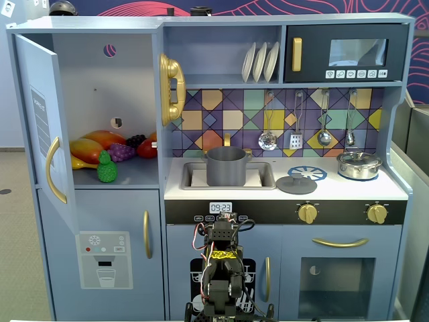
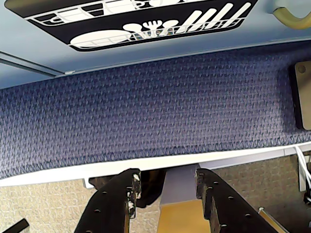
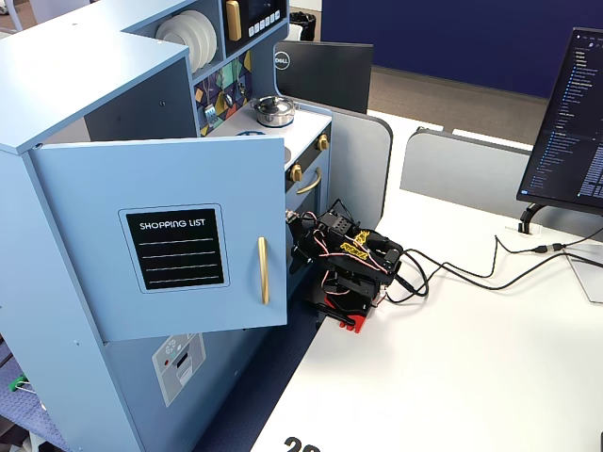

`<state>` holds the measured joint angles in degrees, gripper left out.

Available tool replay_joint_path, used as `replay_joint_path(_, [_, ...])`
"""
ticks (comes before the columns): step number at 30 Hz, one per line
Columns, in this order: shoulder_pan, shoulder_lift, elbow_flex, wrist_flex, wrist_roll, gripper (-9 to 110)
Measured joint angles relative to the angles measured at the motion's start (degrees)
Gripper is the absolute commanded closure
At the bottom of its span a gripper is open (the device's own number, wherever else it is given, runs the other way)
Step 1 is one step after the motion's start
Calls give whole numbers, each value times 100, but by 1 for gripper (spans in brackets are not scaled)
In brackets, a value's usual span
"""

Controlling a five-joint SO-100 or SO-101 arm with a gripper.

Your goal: Pick up the green pineapple from the left cabinet and place it in the gray recipient

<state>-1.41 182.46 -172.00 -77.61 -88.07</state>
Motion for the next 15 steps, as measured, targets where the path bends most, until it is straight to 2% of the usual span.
replay_joint_path(11, [-290, 0, 0, 0, -26, 101])
replay_joint_path(15, [404, 0, 18, 35, 290, 102])
